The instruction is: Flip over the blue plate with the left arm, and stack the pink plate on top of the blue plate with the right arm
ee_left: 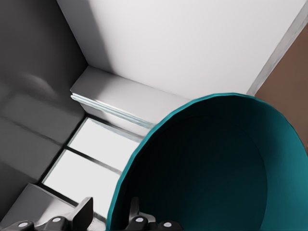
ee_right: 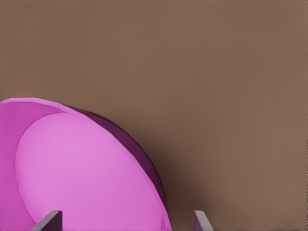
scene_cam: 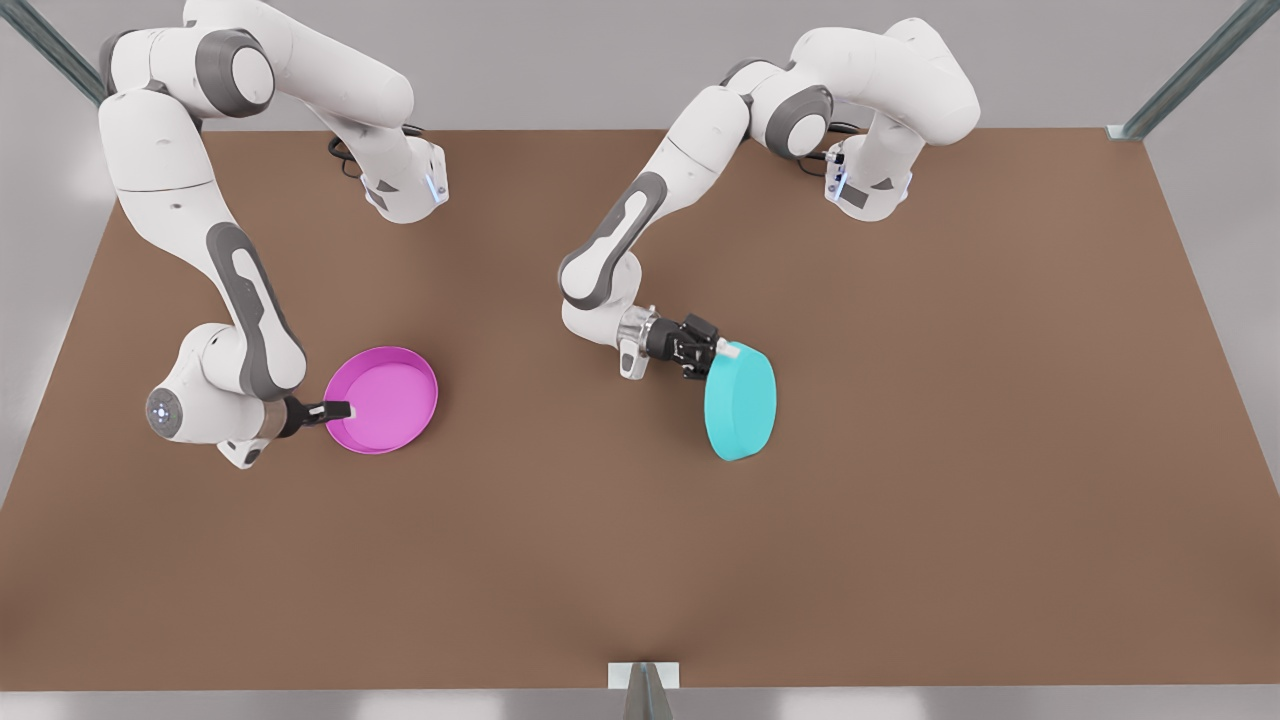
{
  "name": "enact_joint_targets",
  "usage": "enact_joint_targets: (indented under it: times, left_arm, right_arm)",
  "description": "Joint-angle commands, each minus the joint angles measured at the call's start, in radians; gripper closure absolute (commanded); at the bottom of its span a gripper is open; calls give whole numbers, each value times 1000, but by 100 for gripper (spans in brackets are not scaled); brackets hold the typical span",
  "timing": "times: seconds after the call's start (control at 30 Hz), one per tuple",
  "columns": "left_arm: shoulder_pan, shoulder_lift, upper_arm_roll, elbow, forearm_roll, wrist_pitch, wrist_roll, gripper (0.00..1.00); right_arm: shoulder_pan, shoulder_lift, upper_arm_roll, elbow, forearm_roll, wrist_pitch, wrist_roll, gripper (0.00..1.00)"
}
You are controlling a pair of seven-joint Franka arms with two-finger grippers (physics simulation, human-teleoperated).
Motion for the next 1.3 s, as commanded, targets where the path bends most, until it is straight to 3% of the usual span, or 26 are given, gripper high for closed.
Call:
enact_joint_targets:
  times: [0.0, 0.23, 0.67, 0.7, 0.87, 0.93, 1.13, 1.2, 1.27]
  left_arm:
    - [0, 1, 0, 0, -3, 0, 0, 0]
    - [3, 8, -46, 63, -98, -49, 2, 0]
    - [8, -2, -38, 266, -654, -81, -69, 0]
    - [8, -2, -38, 266, -667, -81, -72, 0]
    - [11, -2, -43, 295, -752, -69, -193, 0]
    - [26, -2, -41, 298, -804, -69, -225, 0]
    - [38, -16, -41, 339, -968, -68, -321, 0]
    - [40, -65, -40, 342, -1054, -67, -347, 0]
    - [124, -257, -40, 367, -1242, -74, -413, 0]
  right_arm:
    - [0, 0, 1, 0, 0, 0, 0, 0]
    - [-12, -3, -1, -14, 0, 0, -2, 0]
    - [-15, 0, -1, -17, 0, 18, -15, 0]
    - [-15, 0, -1, -15, 0, 18, -15, 5]
    - [-15, 15, -1, 0, -2, 23, -17, 10]
    - [-17, 17, -1, 0, -2, 23, -17, 18]
    - [-14, 23, -1, 0, -2, 25, -17, 18]
    - [-14, 23, -1, 0, -2, 25, -17, 18]
    - [-15, 23, -1, 2, -2, 25, -17, 18]
